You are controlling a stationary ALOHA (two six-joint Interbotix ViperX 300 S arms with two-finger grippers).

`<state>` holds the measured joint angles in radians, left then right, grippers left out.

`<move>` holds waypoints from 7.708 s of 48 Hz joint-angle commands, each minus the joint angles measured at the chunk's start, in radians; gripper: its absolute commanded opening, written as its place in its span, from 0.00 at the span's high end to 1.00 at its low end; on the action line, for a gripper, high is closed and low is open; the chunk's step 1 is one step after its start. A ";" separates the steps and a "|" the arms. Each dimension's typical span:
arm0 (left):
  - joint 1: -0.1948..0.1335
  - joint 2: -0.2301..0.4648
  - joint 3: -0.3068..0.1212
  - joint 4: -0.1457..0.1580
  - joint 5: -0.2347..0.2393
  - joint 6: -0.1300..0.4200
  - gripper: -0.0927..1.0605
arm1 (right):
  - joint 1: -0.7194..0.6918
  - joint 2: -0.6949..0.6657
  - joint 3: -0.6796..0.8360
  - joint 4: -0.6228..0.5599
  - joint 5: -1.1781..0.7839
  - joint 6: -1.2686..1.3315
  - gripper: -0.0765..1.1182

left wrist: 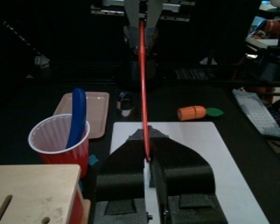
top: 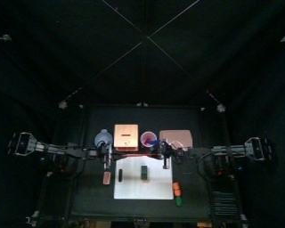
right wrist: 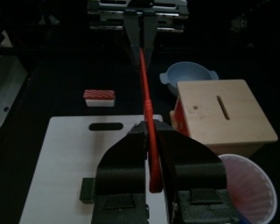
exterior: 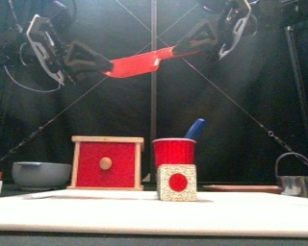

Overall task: Cut the sushi into 4 pieces with the knife
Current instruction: Cut the sushi into 4 pieces

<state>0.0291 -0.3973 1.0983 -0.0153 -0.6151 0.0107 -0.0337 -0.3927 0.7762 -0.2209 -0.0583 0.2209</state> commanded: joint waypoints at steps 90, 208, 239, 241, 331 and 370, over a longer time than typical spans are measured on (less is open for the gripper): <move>-0.100 0.557 -0.204 0.023 -0.048 -0.005 0.85 | 0.066 0.278 0.061 0.091 0.071 -0.002 0.80; -0.143 0.522 -0.229 0.051 0.133 -0.006 0.86 | 0.133 0.305 -0.005 0.101 0.143 -0.002 0.80; -0.140 0.661 -0.299 0.038 0.253 -0.002 0.86 | 0.133 0.433 -0.009 0.137 0.160 -0.002 0.80; -0.135 0.655 -0.298 0.044 0.255 -0.002 0.86 | 0.127 0.428 -0.009 0.132 0.170 -0.002 0.80; -0.198 0.454 -0.278 -0.158 0.265 -0.006 0.86 | 0.181 0.298 -0.077 0.167 0.242 0.003 0.80; -0.238 0.414 -0.313 -0.152 0.270 -0.005 0.86 | 0.189 0.268 -0.069 0.160 0.233 0.002 0.80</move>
<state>-0.2040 0.0368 0.8406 -0.1718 -0.3344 0.0046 0.1611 -0.0874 0.7378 -0.0568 0.2040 0.2240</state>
